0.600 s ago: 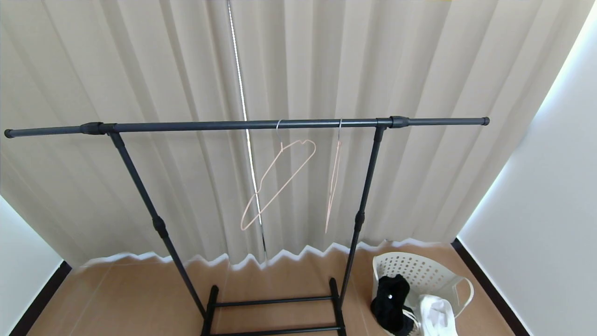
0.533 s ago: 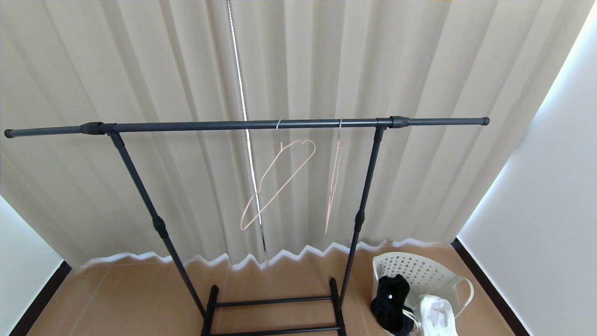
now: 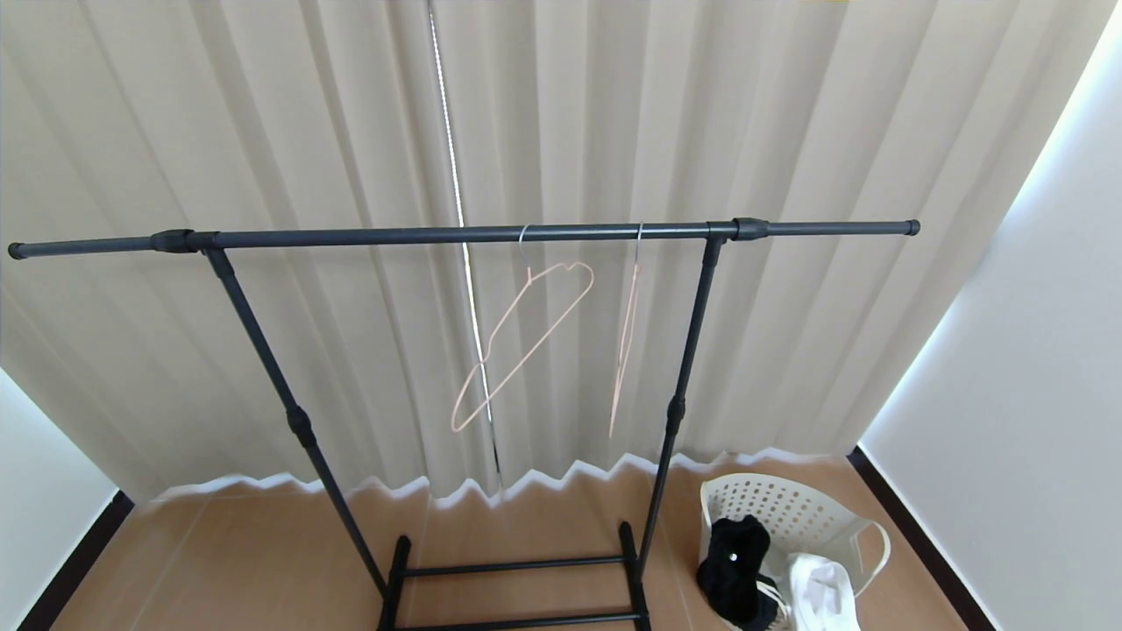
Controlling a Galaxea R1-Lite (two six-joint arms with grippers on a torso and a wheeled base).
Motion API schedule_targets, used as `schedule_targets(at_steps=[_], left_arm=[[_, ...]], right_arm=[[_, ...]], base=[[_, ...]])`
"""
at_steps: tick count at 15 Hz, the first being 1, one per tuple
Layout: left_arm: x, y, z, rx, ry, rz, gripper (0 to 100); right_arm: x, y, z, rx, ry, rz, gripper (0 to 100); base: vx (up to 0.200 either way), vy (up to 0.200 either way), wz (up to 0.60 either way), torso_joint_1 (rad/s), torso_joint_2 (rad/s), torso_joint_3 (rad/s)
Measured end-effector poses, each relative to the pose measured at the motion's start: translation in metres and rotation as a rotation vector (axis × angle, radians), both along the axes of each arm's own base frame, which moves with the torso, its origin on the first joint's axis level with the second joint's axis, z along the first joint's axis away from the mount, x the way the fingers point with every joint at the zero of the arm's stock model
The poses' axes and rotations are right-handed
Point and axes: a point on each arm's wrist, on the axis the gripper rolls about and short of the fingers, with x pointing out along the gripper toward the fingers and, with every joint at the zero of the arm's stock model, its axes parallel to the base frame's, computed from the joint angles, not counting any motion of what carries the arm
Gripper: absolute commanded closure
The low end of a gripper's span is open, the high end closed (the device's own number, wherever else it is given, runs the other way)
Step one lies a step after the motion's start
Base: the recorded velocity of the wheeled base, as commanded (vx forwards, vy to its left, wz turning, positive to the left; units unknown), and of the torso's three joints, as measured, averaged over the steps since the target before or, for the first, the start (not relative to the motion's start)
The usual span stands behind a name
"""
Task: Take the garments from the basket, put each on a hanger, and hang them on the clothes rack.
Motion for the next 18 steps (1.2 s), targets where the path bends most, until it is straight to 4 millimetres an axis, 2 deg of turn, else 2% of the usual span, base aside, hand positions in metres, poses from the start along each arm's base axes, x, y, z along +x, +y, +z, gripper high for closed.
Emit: schedule_targets(at_steps=[2, 5, 8, 18], left_arm=[[0.0, 0.0, 0.0, 0.0, 0.0, 0.0, 0], [0.0, 0.0, 0.0, 0.0, 0.0, 0.001, 0], [0.0, 0.0, 0.0, 0.0, 0.0, 0.0, 0], [0.0, 0.0, 0.0, 0.0, 0.0, 0.0, 0]], right_arm=[[0.0, 0.0002, 0.0, -0.01, 0.0, 0.011, 0], [-0.0002, 0.0029, 0.0, -0.022, -0.002, 0.131, 0], [-0.0003, 0.003, 0.0003, -0.023, -0.003, 0.137, 0], [-0.0003, 0.0031, 0.0001, -0.021, -0.001, 0.139, 0]], base=[[0.0, 0.0, 0.0, 0.0, 0.0, 0.0], [0.0, 0.0, 0.0, 0.0, 0.0, 0.0], [0.0, 0.0, 0.0, 0.0, 0.0, 0.0], [0.0, 0.0, 0.0, -0.135, 0.32, 0.169]])
